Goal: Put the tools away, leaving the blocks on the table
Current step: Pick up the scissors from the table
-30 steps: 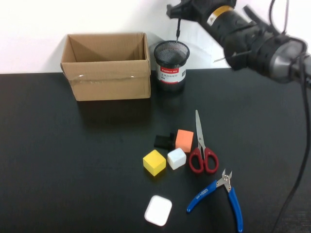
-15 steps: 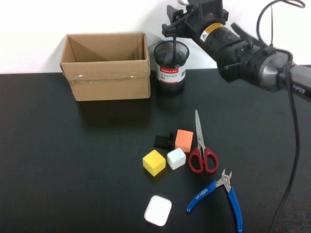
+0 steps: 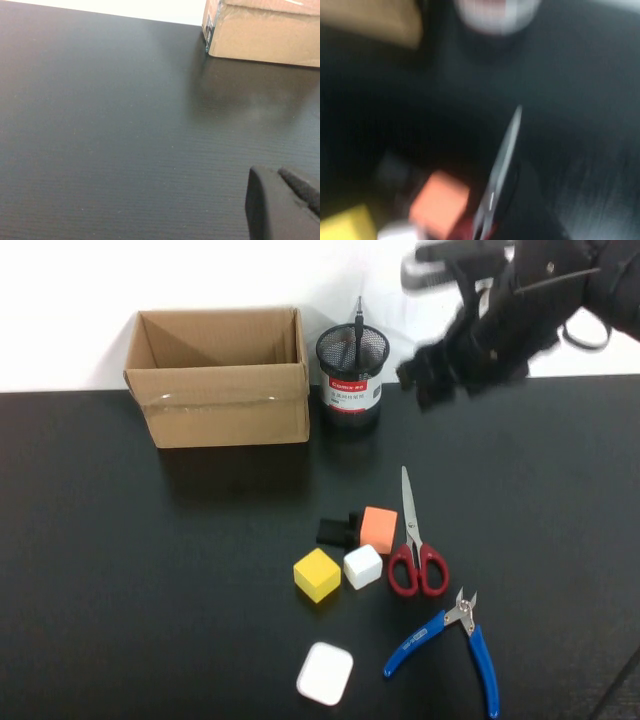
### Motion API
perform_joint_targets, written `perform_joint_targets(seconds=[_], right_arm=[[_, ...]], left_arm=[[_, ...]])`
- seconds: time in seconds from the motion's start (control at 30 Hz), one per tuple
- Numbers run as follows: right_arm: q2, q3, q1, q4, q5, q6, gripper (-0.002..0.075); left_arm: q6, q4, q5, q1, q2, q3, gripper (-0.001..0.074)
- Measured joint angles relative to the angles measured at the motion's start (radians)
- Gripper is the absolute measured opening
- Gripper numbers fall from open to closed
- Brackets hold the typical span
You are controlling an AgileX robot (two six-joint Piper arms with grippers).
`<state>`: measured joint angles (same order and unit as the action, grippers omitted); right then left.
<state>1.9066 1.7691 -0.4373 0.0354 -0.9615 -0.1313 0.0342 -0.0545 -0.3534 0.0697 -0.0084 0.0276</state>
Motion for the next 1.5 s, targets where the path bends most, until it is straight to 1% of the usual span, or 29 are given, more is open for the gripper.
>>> perform_joint_targets(seconds=[0.07,0.17,0.33,0.57,0.77,0.87,0.9,0.93,1.0,1.03,1.07,1.27,1.37,1.5], right_arm=[[0.007,-0.021,0.000,-0.029,-0.063,-0.019,0.0399],[0.021,-0.082,0.000,-0.087,-0.077,-0.051,0.0399],[0.076,-0.158,-0.009,-0.109,-0.006,-0.110,0.0399],[0.191,-0.164,-0.037,-0.109,0.112,-0.140,0.0399],[0.248,-0.159,-0.044,-0.097,0.151,-0.162,0.0396],[0.257,-0.151,-0.044,-0.071,0.143,-0.172,0.0351],[0.259,-0.149,-0.044,-0.060,0.135,-0.172,0.0315],[0.261,-0.147,-0.044,-0.047,0.126,-0.172,0.0265],[0.263,-0.145,-0.044,-0.025,0.117,-0.172,0.0132],[0.263,-0.145,-0.044,-0.018,0.115,-0.176,0.0085],[0.263,-0.145,-0.044,-0.018,0.115,-0.177,0.0065],[0.244,-0.156,-0.044,-0.010,0.179,-0.179,0.0051],[0.205,-0.170,-0.044,-0.003,0.250,-0.179,0.0050],[0.093,-0.173,-0.046,-0.015,0.420,-0.137,0.0050]], left_arm=[[0.000,0.000,0.000,0.000,0.000,0.000,0.0003],[0.000,0.000,0.000,0.000,0.000,0.000,0.0003],[0.000,0.000,0.000,0.000,0.000,0.000,0.0003],[0.000,0.000,0.000,0.000,0.000,0.000,0.0003],[0.000,0.000,0.000,0.000,0.000,0.000,0.0003],[0.000,0.000,0.000,0.000,0.000,0.000,0.0003],[0.000,0.000,0.000,0.000,0.000,0.000,0.0003],[0.000,0.000,0.000,0.000,0.000,0.000,0.0003],[0.000,0.000,0.000,0.000,0.000,0.000,0.0003],[0.000,0.000,0.000,0.000,0.000,0.000,0.0003],[0.000,0.000,0.000,0.000,0.000,0.000,0.0003],[0.000,0.000,0.000,0.000,0.000,0.000,0.0003],[0.000,0.000,0.000,0.000,0.000,0.000,0.0003],[0.000,0.000,0.000,0.000,0.000,0.000,0.0003]])
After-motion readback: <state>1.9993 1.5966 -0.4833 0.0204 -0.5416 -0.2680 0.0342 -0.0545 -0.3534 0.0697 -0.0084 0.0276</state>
